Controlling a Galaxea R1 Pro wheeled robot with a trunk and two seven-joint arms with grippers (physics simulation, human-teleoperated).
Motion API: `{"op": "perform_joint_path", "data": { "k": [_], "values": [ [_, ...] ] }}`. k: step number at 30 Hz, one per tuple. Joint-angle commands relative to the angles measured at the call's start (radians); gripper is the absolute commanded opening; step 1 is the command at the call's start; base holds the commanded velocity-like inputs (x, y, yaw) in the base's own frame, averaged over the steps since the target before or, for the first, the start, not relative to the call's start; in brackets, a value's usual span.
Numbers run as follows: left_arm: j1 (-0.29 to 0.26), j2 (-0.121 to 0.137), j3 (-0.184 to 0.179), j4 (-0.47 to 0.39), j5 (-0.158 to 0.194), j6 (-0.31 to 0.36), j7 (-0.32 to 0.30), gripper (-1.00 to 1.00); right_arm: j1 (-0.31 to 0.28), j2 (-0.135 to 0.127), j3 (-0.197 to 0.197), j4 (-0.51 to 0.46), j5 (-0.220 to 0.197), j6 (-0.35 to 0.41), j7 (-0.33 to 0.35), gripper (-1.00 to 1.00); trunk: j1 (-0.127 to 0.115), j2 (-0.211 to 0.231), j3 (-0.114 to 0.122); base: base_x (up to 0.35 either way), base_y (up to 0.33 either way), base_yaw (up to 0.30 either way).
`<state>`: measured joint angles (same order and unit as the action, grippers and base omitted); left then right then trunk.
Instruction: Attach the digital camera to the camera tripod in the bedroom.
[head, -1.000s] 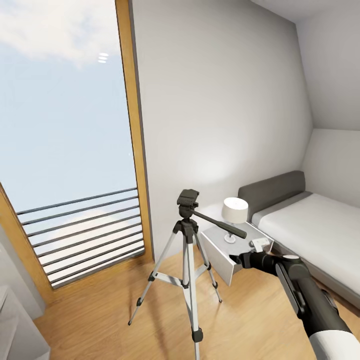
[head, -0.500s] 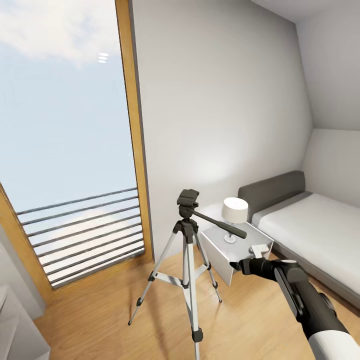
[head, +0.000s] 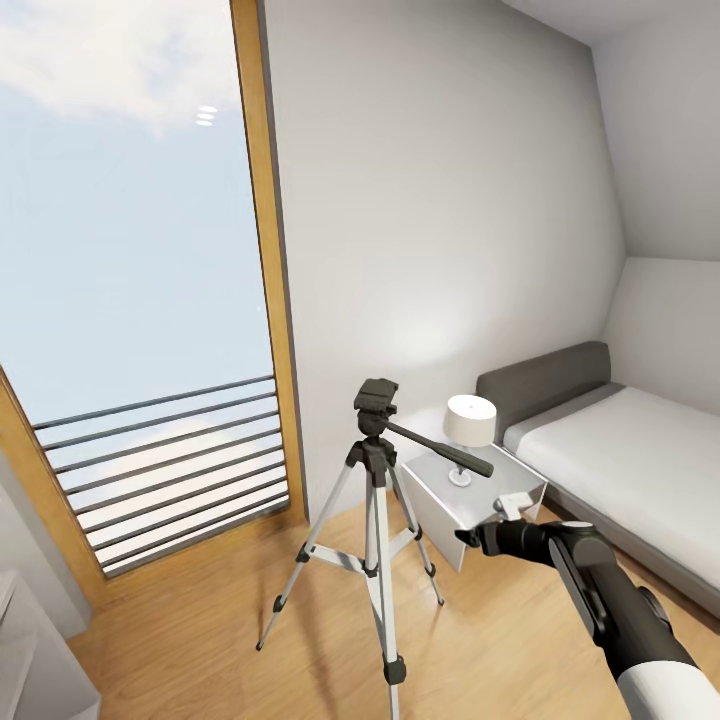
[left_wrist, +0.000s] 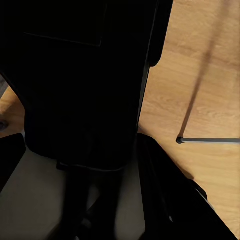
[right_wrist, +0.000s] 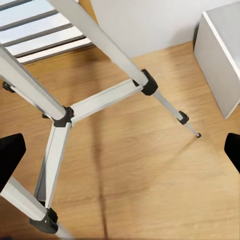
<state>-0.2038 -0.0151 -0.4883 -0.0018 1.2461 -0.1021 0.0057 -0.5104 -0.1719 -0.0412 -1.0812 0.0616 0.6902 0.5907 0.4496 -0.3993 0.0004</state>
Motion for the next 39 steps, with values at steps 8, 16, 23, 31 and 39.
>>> {"op": "perform_joint_path", "data": {
  "k": [8, 16, 23, 31, 39],
  "values": [
    [0.000, 0.000, -0.009, 0.000, 0.006, -0.002, 0.002, -1.00, 0.000, 0.002, -0.002, 0.000, 0.086, -0.019, 0.414, 1.00, 0.000, -0.001, 0.000, 0.000, 0.000, 0.000],
    [0.000, 0.000, -0.009, 0.000, 0.005, -0.002, 0.002, -1.00, 0.000, 0.002, -0.002, 0.002, 0.089, -0.026, 0.421, 1.00, 0.000, -0.001, 0.000, 0.000, 0.000, 0.000],
    [0.000, 0.000, -0.009, 0.000, 0.004, -0.002, 0.002, -1.00, 0.000, 0.002, -0.002, 0.003, 0.088, -0.026, 0.422, 1.00, 0.000, -0.001, 0.000, 0.000, 0.000, 0.000],
    [0.000, 0.000, -0.009, 0.000, 0.004, -0.002, 0.002, -1.00, 0.000, 0.008, -0.002, 0.008, 0.083, -0.027, 0.424, 1.00, 0.000, -0.001, 0.000, 0.000, 0.000, 0.000],
    [0.000, -0.003, -0.010, 0.000, 0.003, -0.002, 0.003, -1.00, 0.001, 0.052, -0.002, 0.065, 0.079, -0.028, 0.430, 1.00, 0.000, -0.001, 0.000, 0.000, 0.000, 0.000]
  ]
}}
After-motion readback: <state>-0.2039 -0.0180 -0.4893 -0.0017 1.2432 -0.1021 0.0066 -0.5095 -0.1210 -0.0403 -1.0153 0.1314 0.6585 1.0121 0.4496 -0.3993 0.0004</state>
